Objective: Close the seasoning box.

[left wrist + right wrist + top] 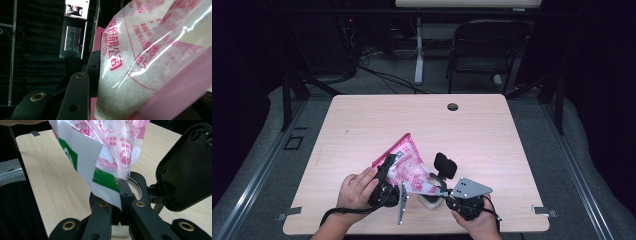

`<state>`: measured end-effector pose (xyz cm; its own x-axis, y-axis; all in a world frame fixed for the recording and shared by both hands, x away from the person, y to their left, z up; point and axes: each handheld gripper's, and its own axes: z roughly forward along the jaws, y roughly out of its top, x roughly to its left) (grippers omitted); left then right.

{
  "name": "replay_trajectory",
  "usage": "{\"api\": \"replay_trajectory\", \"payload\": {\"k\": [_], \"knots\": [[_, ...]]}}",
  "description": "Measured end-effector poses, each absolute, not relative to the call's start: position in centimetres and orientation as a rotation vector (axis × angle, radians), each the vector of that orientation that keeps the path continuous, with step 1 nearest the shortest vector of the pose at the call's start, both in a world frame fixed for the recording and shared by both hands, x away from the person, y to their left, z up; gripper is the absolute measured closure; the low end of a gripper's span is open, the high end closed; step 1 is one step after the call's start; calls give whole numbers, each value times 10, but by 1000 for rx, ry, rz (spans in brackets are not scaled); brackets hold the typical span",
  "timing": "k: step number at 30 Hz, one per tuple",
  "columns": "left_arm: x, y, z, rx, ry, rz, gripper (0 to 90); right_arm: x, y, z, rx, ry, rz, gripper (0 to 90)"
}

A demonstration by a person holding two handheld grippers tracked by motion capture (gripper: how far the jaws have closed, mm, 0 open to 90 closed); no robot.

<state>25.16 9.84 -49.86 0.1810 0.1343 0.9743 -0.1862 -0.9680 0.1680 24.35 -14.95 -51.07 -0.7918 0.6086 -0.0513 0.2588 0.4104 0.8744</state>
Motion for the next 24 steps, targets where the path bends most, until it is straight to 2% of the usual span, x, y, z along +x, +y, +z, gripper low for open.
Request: {"api": "replay_trajectory", "payload": {"k": [24], "knots": [[251, 97, -501, 2213, -61, 1869, 678, 244, -149, -514, 762, 2312, 1329, 898]]}}
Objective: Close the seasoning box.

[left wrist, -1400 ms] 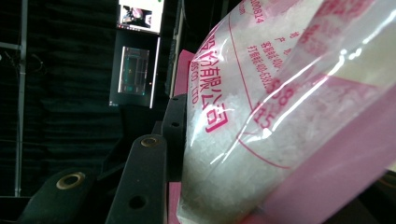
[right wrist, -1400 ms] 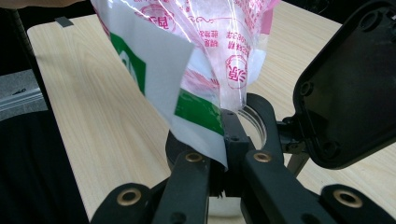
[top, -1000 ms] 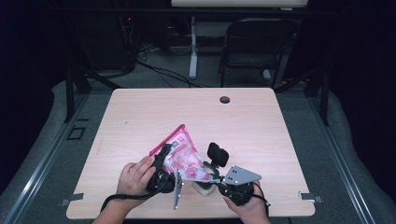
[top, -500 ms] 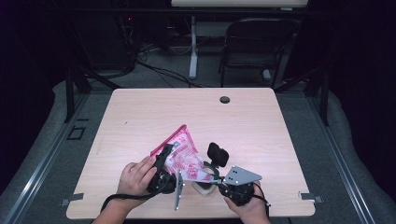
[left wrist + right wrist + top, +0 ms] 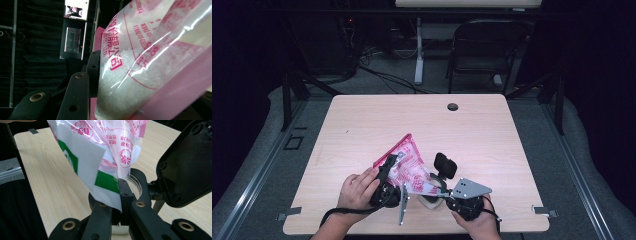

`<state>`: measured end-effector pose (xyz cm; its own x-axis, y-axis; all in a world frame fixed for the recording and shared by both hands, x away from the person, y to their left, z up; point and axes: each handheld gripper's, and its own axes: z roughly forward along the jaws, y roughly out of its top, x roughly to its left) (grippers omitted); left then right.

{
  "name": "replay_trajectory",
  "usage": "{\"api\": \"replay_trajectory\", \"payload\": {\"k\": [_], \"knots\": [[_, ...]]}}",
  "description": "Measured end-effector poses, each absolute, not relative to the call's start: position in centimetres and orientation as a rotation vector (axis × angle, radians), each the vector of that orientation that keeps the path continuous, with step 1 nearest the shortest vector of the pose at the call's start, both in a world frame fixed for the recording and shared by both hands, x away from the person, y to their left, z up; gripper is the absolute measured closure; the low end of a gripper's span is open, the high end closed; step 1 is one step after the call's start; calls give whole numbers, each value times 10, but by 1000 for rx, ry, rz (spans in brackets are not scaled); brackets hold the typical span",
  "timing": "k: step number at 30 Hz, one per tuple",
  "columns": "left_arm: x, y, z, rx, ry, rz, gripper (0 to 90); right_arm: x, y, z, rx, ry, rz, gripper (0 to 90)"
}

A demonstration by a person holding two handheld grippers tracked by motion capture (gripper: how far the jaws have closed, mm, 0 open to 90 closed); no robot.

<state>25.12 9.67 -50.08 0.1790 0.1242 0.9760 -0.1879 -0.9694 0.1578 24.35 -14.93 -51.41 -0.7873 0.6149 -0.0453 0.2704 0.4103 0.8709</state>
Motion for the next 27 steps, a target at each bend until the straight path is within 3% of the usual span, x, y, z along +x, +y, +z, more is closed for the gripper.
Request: {"api": "replay_trajectory", "payload": {"k": [27], "knots": [[252, 97, -501, 2214, -83, 1871, 672, 244, -149, -516, 759, 2322, 1318, 899]]}}
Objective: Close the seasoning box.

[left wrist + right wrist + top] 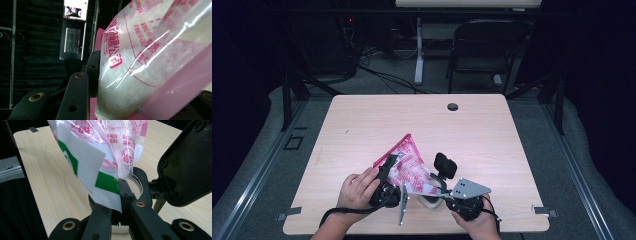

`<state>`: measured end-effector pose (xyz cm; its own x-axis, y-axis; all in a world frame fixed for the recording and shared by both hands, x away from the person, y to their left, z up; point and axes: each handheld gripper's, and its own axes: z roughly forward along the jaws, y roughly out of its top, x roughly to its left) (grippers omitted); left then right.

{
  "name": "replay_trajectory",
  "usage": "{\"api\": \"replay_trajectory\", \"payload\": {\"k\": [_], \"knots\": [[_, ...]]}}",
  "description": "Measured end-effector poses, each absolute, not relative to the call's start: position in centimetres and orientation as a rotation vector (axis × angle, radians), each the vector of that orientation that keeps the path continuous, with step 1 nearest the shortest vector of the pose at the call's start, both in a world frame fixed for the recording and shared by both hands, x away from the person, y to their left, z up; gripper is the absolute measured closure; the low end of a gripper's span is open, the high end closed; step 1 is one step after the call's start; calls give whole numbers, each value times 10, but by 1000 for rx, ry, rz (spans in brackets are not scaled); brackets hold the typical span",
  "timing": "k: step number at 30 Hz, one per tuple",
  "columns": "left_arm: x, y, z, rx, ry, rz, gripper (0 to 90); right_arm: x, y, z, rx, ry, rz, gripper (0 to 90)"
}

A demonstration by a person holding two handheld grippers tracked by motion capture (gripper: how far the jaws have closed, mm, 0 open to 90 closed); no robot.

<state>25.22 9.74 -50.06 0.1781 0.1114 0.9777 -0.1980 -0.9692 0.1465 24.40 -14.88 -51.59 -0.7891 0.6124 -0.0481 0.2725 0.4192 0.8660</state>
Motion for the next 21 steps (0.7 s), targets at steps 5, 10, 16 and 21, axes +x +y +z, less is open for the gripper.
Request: {"api": "replay_trajectory", "payload": {"k": [5, 10, 16, 21], "knots": [[252, 98, -500, 2221, -85, 1863, 673, 244, -149, -516, 756, 2322, 1312, 899], [252, 97, -500, 2221, -91, 1869, 674, 244, -149, -516, 756, 2320, 1312, 898], [252, 97, -499, 2206, -108, 1880, 674, 243, -149, -516, 757, 2321, 1312, 897], [252, 96, -499, 2209, -105, 1873, 674, 243, -149, -516, 758, 2320, 1311, 897]]}}
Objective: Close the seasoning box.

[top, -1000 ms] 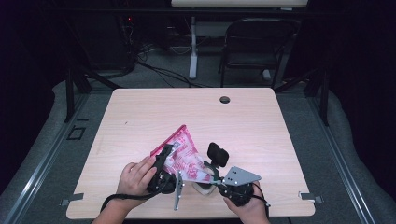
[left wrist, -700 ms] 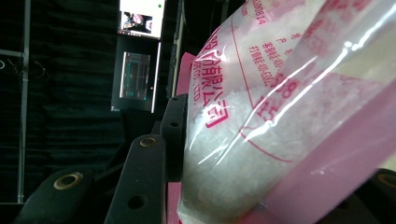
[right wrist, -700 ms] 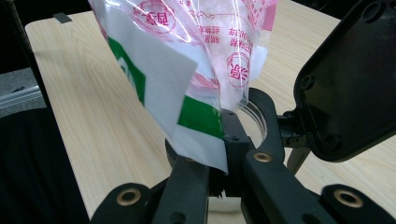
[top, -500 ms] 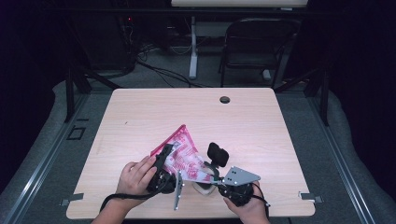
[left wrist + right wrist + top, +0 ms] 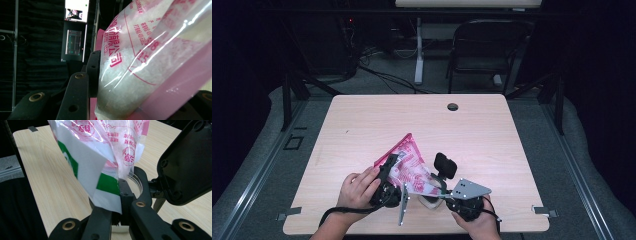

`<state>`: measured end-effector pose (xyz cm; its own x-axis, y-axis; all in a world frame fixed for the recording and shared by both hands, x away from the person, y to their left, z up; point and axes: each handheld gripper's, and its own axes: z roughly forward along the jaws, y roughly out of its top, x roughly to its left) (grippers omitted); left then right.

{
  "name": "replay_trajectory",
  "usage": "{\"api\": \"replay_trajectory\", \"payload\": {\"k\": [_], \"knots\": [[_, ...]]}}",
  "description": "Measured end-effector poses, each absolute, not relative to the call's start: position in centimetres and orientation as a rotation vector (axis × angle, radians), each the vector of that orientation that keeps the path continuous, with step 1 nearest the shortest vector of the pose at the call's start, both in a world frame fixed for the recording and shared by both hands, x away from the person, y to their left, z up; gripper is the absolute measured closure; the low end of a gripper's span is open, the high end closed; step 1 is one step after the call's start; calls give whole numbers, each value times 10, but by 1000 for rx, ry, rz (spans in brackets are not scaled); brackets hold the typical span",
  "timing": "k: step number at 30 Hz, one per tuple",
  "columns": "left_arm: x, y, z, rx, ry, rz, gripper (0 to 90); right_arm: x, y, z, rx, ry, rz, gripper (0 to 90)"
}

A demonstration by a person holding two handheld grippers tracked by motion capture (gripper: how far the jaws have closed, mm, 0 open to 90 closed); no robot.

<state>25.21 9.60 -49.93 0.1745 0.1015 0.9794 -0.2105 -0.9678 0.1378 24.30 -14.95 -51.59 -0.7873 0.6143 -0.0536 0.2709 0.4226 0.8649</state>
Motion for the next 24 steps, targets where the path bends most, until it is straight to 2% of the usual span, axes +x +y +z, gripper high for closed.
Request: {"api": "replay_trajectory", "payload": {"k": [24], "knots": [[254, 94, -499, 2213, -108, 1855, 673, 242, -152, -516, 770, 2309, 1314, 897]]}}
